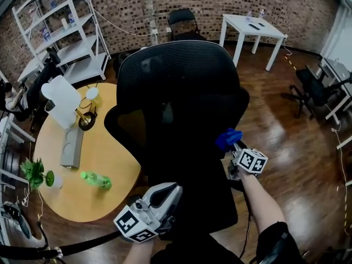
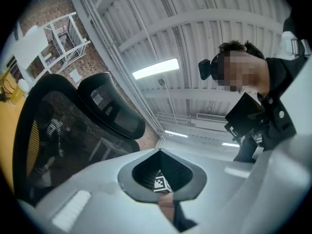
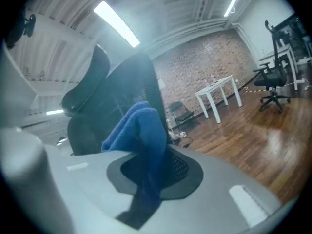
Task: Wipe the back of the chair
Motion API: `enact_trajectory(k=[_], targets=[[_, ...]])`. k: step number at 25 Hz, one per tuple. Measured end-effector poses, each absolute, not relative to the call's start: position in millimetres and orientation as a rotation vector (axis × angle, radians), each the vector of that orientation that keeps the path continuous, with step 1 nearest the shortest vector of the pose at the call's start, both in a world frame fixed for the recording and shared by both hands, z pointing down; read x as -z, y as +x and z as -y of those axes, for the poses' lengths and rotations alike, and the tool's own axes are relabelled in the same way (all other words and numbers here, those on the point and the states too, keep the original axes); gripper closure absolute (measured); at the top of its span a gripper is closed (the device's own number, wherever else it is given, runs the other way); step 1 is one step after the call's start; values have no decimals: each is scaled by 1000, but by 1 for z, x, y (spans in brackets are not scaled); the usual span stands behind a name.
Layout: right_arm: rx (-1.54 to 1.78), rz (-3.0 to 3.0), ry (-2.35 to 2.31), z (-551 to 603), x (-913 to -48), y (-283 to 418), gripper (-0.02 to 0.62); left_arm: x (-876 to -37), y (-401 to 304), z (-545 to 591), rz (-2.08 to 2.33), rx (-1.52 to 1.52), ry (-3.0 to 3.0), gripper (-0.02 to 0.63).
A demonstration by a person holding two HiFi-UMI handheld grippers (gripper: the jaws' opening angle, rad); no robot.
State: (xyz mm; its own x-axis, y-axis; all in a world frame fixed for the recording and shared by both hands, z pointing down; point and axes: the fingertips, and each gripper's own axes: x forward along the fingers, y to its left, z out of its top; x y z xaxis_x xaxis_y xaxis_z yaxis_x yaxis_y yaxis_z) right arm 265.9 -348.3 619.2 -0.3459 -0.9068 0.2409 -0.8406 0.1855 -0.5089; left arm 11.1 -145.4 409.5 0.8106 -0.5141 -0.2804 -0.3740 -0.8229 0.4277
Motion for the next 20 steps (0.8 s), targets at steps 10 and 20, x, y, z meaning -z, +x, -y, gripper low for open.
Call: enact_trajectory(k=[10, 20], targets=[[788, -2096, -2077, 313, -611, 361, 541, -410, 39, 148, 574, 558, 2644, 614], [1062, -2419, -1838, 321, -685, 206, 541, -403, 19, 146, 686, 578, 2657, 614]])
